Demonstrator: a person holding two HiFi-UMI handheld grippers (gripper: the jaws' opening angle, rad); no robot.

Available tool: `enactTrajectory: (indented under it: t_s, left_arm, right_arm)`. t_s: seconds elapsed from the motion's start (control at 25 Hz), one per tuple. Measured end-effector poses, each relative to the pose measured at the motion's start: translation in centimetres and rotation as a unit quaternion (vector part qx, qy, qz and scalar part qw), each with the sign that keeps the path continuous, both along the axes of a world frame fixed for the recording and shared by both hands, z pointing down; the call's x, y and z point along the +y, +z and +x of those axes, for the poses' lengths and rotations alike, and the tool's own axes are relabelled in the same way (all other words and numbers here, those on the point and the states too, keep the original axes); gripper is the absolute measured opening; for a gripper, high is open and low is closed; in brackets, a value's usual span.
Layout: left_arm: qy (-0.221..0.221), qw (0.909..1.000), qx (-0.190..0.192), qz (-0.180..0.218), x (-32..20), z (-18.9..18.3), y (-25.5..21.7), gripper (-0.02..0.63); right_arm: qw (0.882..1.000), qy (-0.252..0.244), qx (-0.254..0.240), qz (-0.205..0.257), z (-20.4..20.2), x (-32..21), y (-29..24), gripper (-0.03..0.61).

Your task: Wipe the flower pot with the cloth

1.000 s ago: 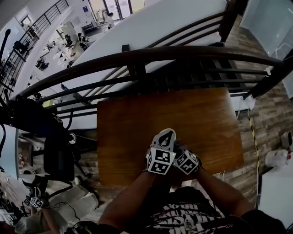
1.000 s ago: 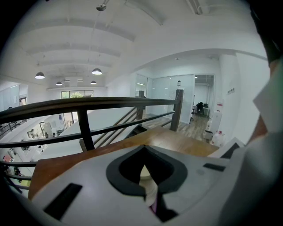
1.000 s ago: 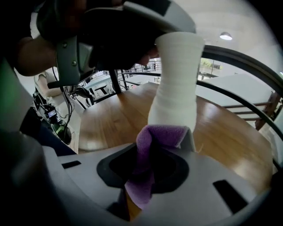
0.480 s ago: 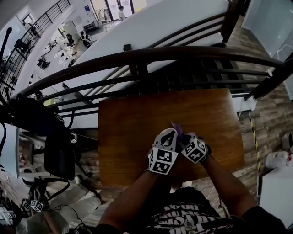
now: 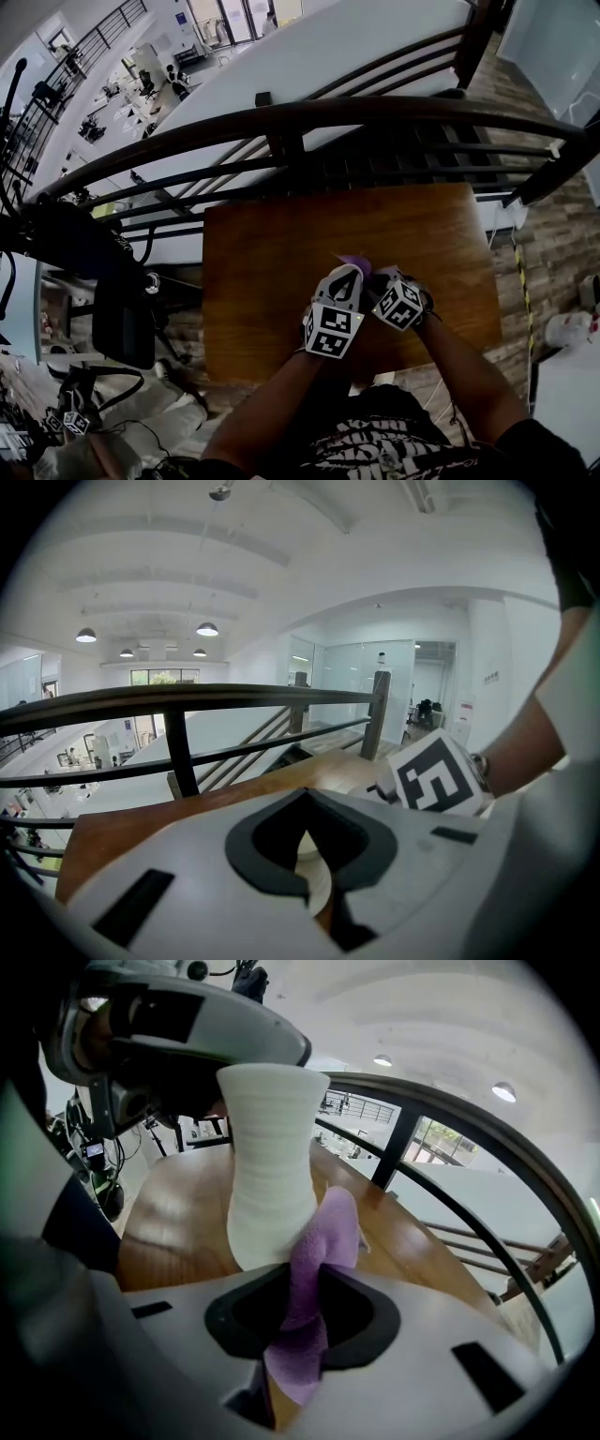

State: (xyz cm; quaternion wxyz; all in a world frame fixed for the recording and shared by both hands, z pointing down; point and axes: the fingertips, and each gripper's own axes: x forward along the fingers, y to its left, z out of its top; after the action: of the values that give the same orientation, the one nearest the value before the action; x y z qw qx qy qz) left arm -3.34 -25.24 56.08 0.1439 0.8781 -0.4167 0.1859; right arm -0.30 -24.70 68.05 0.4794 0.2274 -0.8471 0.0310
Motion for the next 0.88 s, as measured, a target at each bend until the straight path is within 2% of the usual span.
enactTrajectory:
  t_s: [0.24, 0.48, 0.72, 0.88]
  left_arm:
    - [-0.002, 1.0, 0.0, -0.001, 0.1, 0.0, 0.4, -0.002]
    - [-0.005, 1.0, -0.002, -0.002, 0.1, -0.2, 0.4, -0.002]
    - [0.005, 1.0, 0.001, -0.003, 0.3, -0.1, 0.5, -0.002]
    - [0.012, 0.9999, 0.002, -0.009, 0.3, -0.3, 0.5, -0.002]
  right_arm:
    - [0.999, 0.006, -0.027, -0.037, -0.8, 4.8, 0.7, 0.075]
    - [0.994, 0.005, -0.075, -0.079, -5.3, 8.6, 1.2, 0.075]
    - [0.995, -0.028, -0.077, -0.063, -9.9, 9.1, 1.7, 0.075]
    - [0.995, -0.023, -0.071, -0.068, -9.7, 9.2, 2.1, 0.075]
